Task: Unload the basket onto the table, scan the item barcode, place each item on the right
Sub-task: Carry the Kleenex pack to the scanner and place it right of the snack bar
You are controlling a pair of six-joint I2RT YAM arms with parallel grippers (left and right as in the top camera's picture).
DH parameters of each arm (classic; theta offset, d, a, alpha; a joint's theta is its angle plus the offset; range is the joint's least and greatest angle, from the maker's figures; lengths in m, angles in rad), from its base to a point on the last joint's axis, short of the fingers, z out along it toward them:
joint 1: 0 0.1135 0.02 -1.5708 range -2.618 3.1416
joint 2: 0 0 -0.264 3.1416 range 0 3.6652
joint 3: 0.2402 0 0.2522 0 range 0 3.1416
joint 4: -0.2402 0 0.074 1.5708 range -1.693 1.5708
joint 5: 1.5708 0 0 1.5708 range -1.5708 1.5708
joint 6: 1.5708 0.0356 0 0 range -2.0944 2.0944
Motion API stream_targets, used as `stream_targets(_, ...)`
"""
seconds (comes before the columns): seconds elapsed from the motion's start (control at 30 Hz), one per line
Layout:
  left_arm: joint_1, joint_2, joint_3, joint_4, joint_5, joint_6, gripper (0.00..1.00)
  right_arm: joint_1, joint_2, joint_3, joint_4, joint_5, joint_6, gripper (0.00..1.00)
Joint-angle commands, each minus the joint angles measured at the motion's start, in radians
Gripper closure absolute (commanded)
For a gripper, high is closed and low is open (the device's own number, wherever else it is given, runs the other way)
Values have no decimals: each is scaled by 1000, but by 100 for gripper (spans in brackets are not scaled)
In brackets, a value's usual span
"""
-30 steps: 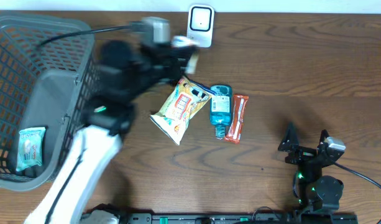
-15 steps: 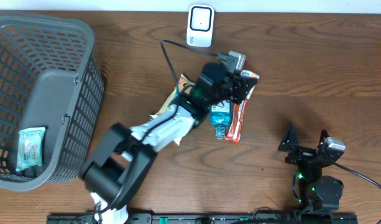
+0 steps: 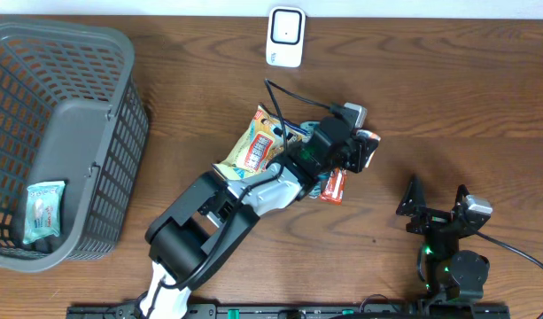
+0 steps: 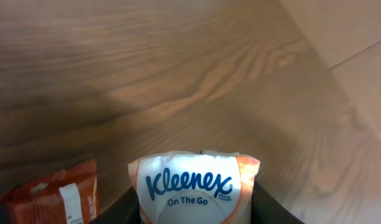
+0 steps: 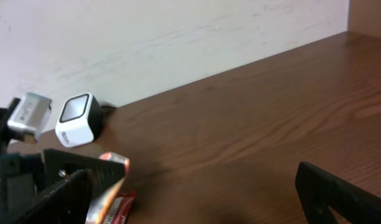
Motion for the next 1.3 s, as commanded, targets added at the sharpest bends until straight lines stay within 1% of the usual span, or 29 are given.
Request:
stream_targets(0.0,-6,29,12,-2,-58,-6,62,3,-5,-3,-3,0,3,1)
stream_targets(0.4,-54,44,12,-30,-54,-13,61,3,-5,-3,-3,0,3,1)
stream_targets(0.47,-58,44,12,-39,-55,-12,50,3,-5,-3,-3,0,3,1)
stream_targets(0.53,-56,44,12,-50,-55,-11,44,3,-5,-3,-3,0,3,1)
stream_targets(0.57,-52,44,12,-48,-55,-12,38,3,-5,-3,-3,0,3,1)
stream_targets(0.6,-49,44,12,-44,-55,-11,36,3,-5,-3,-3,0,3,1)
stream_targets(0.77,-37,27,12,-40,-55,-1,32,3,-5,-3,-3,0,3,1)
stream_targets(0.9,-23,-41,12,-43,-55,106,28,3,-5,-3,-3,0,3,1)
stream_targets(0.97,-6,-90,12,-67,-90,136,27,3,-5,-3,-3,0,3,1)
stream_targets(1.0,7,-130,12,-95,-128,151,26,3,-5,-3,-3,0,3,1)
stream_targets(1.07,29,-189,12,-138,-153,203,25,3,-5,-3,-3,0,3,1)
stream_targets(1.17,74,-312,12,-225,-164,336,23,3,-5,-3,-3,0,3,1)
stream_targets(1.27,125,-441,12,-320,-272,367,21,3,-5,-3,-3,0,3,1)
